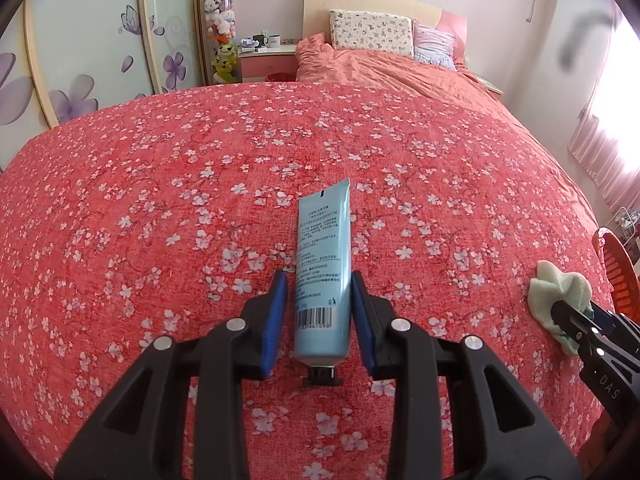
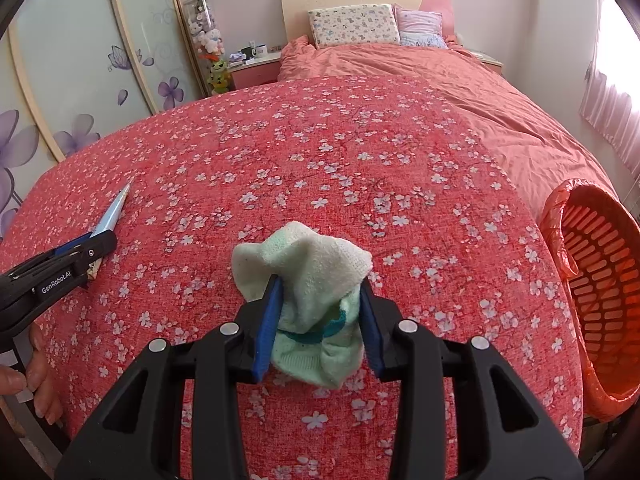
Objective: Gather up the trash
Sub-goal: 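Grasp and lift the mint-green cloth with the right tool while the left tool holds the tube, then carry the tube and mint-green cloth over the orange basket with both tools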
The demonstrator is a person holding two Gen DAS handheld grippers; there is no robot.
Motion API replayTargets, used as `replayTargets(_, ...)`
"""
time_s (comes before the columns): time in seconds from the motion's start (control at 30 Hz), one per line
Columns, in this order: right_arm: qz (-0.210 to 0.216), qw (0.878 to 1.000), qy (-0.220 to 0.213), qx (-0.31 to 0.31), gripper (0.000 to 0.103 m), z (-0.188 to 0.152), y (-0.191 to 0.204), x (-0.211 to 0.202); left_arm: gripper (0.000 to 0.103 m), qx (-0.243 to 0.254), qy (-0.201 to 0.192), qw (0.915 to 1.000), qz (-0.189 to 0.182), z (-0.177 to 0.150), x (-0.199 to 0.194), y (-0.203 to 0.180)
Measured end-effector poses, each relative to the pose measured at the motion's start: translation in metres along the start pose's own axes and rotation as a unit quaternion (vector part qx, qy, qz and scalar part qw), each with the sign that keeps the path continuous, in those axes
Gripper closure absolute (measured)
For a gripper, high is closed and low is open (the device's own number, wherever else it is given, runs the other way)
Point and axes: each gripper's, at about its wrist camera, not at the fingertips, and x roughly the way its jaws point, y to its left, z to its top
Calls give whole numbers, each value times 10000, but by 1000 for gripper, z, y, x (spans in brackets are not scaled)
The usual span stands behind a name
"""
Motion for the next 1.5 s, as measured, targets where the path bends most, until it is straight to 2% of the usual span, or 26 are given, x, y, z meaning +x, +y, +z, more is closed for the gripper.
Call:
replayTargets(0.13, 13, 10000, 0, 4, 65, 0, -2, -1, 70, 8, 1, 10000, 3, 1, -1, 1)
replayTargets(0.3, -55, 10000, 0, -77, 65, 1, 0, -1, 70, 270, 24, 9995, 184, 2, 0, -12)
replayTargets(0.33, -61, 9999, -3, -100, 68, 1, 2, -1, 74, 310, 16, 9994, 157, 2, -1, -14)
replayTargets(0.4, 71, 9999, 0, -149, 88, 0, 3, -5, 74, 368, 17, 9992, 131, 0, -3, -17)
replayTargets(0.5, 150, 9998, -59, -153, 93, -3, 0, -15, 75, 379, 5, 9993, 27, -7, -9, -20)
replayTargets(0.77, 37, 9995, -297, -99, 93, -13, -14, -44, 75, 432, -166, 9989, 51, -24, -33, -26)
replayTargets(1.0, -3, 9983, -580, -31, 93, -14, -26, -73, 75, 526, -337, 9980, 14, -25, -60, -41)
replayTargets(1.5, -172, 9930, -1159, 137, 93, -12, -63, -125, 75, 956, -759, 9914, -465, -15, -129, -104)
